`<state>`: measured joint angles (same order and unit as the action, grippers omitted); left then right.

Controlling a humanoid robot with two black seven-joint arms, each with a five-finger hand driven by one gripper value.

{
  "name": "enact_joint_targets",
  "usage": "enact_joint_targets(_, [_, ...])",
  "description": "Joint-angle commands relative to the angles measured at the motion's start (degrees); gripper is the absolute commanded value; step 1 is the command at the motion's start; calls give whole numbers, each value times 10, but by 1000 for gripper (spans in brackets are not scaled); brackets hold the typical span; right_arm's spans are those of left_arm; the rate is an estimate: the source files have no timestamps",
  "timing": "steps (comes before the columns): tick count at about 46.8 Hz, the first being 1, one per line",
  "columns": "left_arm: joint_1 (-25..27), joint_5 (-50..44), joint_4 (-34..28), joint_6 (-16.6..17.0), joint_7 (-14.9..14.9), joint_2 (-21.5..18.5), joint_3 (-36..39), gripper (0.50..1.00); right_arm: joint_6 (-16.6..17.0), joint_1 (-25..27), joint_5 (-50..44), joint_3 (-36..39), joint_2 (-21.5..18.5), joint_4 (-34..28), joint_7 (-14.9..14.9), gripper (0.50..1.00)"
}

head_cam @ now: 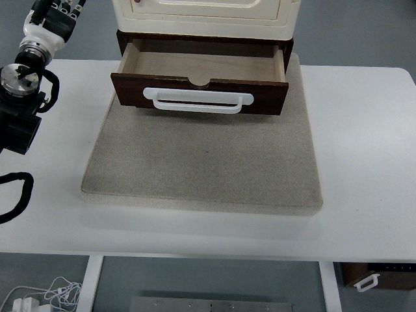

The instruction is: Close the drawer under the combination cabinet

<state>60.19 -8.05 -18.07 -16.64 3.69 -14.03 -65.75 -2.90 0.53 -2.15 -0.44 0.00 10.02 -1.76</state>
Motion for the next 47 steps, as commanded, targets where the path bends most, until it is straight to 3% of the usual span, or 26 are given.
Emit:
enact_joint_targets(1, [6,1,-1,-9,0,-6,-1,996,0,0,0,0,0,0,0,952])
enact_joint_targets(10, [27,1,-15,-9,1,-35,0,996,0,0,0,0,0,0,0,952])
enact_joint_targets(31, [40,21,-178,-2,3,-136,1,996,0,0,0,0,0,0,0,952])
enact_joint_targets(47, [120,82,-260,-1,-1,-191,20,996,0,0,0,0,0,0,0,952])
